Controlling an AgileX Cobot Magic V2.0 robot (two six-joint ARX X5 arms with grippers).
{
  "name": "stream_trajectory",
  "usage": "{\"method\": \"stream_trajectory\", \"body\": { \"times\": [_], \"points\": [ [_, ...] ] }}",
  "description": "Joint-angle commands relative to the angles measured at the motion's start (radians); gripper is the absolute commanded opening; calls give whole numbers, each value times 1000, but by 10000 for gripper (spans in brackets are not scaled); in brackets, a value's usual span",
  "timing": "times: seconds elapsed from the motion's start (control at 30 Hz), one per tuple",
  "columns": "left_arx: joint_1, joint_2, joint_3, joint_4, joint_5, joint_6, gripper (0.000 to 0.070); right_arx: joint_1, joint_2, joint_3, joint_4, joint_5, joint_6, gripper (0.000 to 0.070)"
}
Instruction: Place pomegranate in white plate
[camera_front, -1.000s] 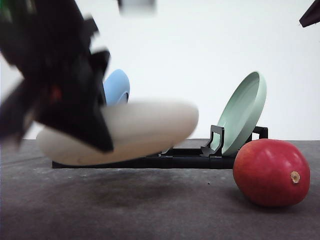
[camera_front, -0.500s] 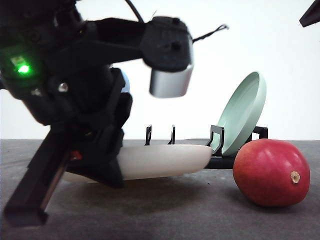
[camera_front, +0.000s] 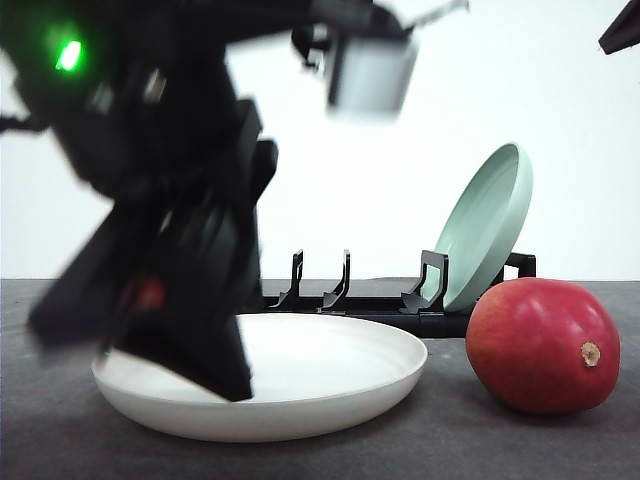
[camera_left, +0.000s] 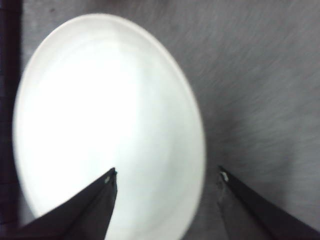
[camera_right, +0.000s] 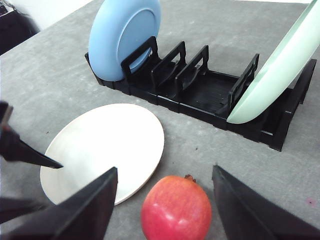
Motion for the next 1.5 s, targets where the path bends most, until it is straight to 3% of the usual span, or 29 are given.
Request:
{"method": "stream_trajectory", "body": {
  "times": [0.0,0.23,0.47,0.77,0.97,1.2,1.47],
  "points": [
    [6,-16,41,-48,101,-114,395,5,2,13,10,0,-4,378],
    [185,-130,97,-153,463,-307,396,5,2,13,10,0,-4,378],
    [474,-250,97,-175,614,-415,395,5,2,13,8,0,3,378],
    [828,-405,96,-175,621,-465,394,5,2,13,-15,0,55,378],
    [984,-521,39,-60,585,-470,395,5,2,13,-20,0,89,378],
    [1063,-640,-91,53,560,-486,395,5,2,14,-20,-4,123,392],
    [1070,-651,-101,47,560,-491,394,40,105,62,-99,54,329,396]
  ]
}}
